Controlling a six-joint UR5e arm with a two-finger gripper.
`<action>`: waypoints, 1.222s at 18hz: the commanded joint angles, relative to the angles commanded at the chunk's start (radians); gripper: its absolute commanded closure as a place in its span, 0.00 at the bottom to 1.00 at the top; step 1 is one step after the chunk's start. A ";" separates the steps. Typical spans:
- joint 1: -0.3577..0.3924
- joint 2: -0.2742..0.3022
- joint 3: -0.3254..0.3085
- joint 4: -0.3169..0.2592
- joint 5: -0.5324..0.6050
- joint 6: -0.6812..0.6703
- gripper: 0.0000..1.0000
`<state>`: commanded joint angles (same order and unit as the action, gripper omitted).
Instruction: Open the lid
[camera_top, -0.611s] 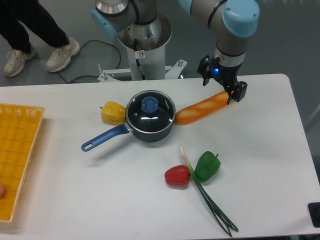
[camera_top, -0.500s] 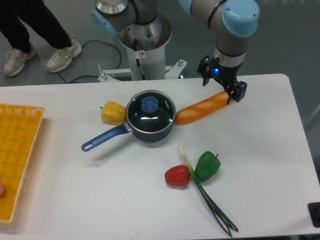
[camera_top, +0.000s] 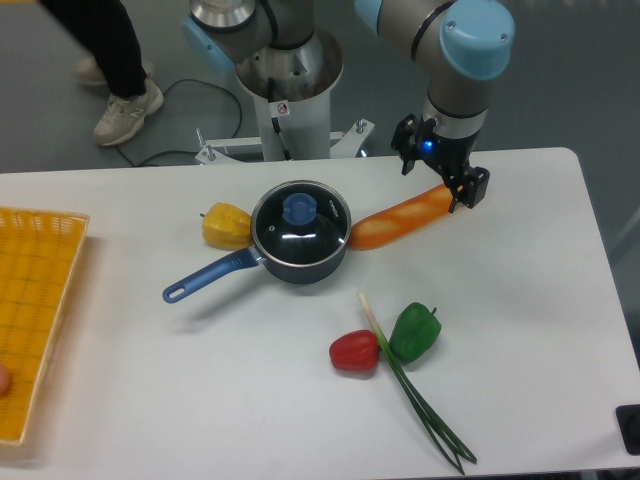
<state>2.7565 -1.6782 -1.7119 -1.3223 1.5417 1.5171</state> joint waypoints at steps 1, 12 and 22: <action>-0.002 -0.002 -0.002 0.000 0.002 0.000 0.00; -0.038 -0.028 0.003 0.002 0.008 -0.095 0.00; -0.162 -0.097 0.021 0.068 0.006 -0.150 0.00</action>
<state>2.5941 -1.7748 -1.6905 -1.2548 1.5478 1.3668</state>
